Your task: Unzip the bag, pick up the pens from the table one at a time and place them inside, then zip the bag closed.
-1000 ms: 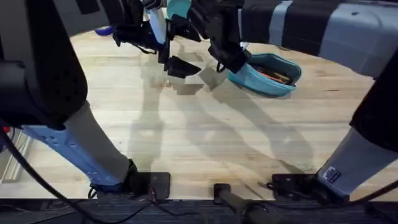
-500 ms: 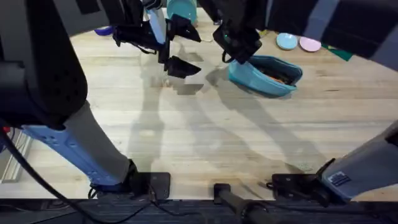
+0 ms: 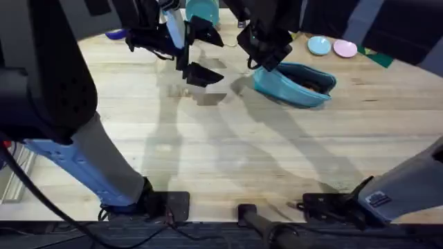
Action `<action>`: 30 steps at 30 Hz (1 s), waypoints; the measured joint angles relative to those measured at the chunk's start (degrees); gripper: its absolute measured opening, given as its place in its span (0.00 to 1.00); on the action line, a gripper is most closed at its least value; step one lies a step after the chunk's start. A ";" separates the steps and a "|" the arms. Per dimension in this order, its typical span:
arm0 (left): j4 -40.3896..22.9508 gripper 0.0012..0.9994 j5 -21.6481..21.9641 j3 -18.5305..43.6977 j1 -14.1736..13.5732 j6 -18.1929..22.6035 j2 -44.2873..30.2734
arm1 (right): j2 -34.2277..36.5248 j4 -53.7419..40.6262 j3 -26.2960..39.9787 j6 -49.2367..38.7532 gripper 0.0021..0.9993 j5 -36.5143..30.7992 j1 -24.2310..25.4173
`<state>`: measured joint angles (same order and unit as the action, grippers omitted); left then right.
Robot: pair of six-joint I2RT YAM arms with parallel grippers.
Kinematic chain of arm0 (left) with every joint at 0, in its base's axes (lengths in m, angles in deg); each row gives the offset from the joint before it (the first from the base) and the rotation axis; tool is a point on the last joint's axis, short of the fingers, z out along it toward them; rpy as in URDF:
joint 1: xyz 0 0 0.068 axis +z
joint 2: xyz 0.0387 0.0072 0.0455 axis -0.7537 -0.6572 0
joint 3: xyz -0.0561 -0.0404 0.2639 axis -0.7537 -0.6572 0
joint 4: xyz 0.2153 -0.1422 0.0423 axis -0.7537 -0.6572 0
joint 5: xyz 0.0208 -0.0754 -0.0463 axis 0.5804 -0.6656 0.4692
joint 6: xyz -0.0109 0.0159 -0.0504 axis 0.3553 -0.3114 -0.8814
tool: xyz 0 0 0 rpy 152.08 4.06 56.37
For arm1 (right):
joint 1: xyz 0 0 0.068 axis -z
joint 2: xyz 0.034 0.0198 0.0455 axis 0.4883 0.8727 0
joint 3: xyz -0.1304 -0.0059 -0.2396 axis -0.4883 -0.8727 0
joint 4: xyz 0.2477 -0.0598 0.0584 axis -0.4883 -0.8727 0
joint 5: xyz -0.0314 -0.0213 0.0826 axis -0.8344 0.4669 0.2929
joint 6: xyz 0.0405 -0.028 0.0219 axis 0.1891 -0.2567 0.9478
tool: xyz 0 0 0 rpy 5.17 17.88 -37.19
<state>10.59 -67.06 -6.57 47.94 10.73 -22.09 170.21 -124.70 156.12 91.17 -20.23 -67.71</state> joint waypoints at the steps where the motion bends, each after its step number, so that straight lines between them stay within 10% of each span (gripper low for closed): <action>1: 0.01 1.00 0.01 0.00 0.00 0.00 0.01 | 0.00 0.00 0.00 0.00 0.03 0.01 0.01; 30: 0.14 1.00 -0.05 0.00 0.00 0.00 0.02 | 0.00 0.00 0.00 -1.73 0.03 0.17 0.02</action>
<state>10.73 -67.11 -6.57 47.94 10.73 -22.07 170.21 -124.70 156.12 89.44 -20.05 -67.69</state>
